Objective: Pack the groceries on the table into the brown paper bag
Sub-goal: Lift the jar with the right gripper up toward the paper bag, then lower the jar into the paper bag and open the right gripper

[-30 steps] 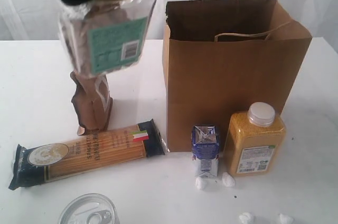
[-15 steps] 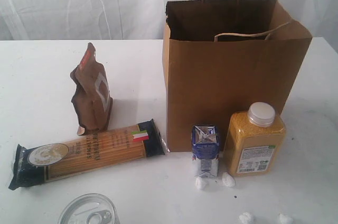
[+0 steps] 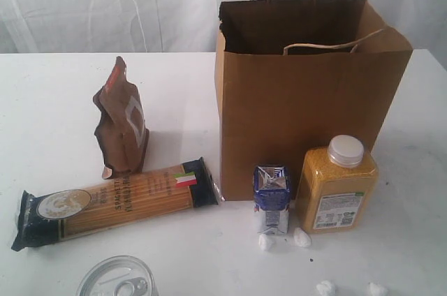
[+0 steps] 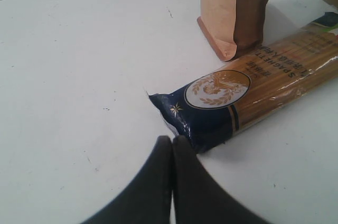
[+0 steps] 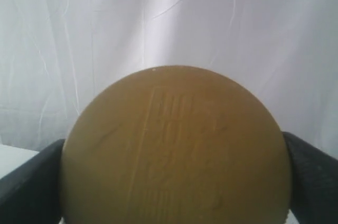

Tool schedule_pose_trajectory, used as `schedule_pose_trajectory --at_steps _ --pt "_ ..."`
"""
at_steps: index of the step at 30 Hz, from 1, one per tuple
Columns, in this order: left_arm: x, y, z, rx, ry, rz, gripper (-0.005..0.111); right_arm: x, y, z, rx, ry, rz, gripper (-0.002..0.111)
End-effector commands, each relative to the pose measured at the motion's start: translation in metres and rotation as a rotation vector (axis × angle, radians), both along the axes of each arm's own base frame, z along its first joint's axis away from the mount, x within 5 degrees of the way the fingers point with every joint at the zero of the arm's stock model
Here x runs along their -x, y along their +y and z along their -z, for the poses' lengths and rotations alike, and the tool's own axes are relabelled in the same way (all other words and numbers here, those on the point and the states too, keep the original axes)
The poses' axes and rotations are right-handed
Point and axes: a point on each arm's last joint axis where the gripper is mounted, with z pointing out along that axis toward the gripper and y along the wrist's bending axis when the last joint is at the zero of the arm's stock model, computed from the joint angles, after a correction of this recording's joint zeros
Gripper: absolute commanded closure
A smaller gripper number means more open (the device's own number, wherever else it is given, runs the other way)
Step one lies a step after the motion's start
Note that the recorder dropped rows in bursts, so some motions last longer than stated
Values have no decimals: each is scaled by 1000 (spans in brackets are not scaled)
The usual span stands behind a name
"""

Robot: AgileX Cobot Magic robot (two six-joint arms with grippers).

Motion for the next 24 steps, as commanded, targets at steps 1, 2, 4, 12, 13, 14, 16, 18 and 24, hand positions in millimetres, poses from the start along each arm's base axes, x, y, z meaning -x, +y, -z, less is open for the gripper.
schedule_pose_trajectory --at_steps 1,2,4,12,13,14,16,18,24 --pt "0 0 1 4 1 -5 107 -21 9 16 22 -28 -31 108" --pt "0 0 1 4 1 -5 107 -31 13 21 33 -20 -32 108" --pt "0 0 1 4 1 -5 107 -38 15 26 41 -7 -29 108" --pt "0 0 1 4 1 -5 107 -52 28 42 20 67 -48 108" --pt "0 0 1 4 1 -5 107 -54 30 45 25 74 -49 108" --pt "0 0 1 4 1 -5 107 -57 33 49 34 86 -49 108" --pt "0 0 1 4 1 -5 107 -62 36 59 51 111 -49 108" --pt "0 0 1 4 1 -5 107 -68 41 70 67 142 -52 108" --pt "0 0 1 4 1 -5 107 -84 59 92 75 189 -96 108"
